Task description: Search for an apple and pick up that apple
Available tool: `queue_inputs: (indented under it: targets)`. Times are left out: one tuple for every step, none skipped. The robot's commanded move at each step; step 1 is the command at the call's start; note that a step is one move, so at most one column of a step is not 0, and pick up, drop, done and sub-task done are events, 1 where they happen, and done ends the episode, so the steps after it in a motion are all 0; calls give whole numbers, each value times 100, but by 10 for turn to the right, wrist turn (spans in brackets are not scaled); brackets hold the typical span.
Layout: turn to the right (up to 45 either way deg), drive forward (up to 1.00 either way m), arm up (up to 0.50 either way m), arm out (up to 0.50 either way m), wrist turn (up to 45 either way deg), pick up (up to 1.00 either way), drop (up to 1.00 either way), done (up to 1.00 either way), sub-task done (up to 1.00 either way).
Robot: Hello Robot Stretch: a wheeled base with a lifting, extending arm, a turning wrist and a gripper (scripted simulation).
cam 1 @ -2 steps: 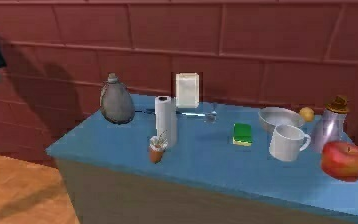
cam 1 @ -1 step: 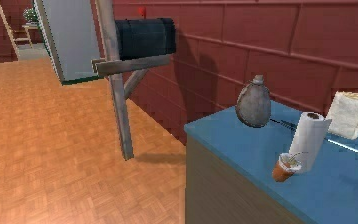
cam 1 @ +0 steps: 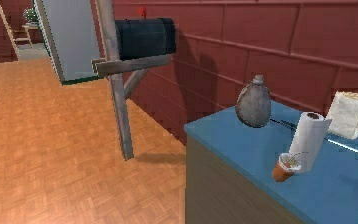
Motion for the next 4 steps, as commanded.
queue_inputs:
  targets:
    - [0, 0, 38, 0, 0, 0, 0, 0, 0]
    - [0, 0, 0, 40, 0, 0, 0, 0, 0]
    - [0, 0, 0, 0, 450, 0, 0, 0, 0]
    - [0, 0, 0, 0, 450, 0, 0, 0, 0]
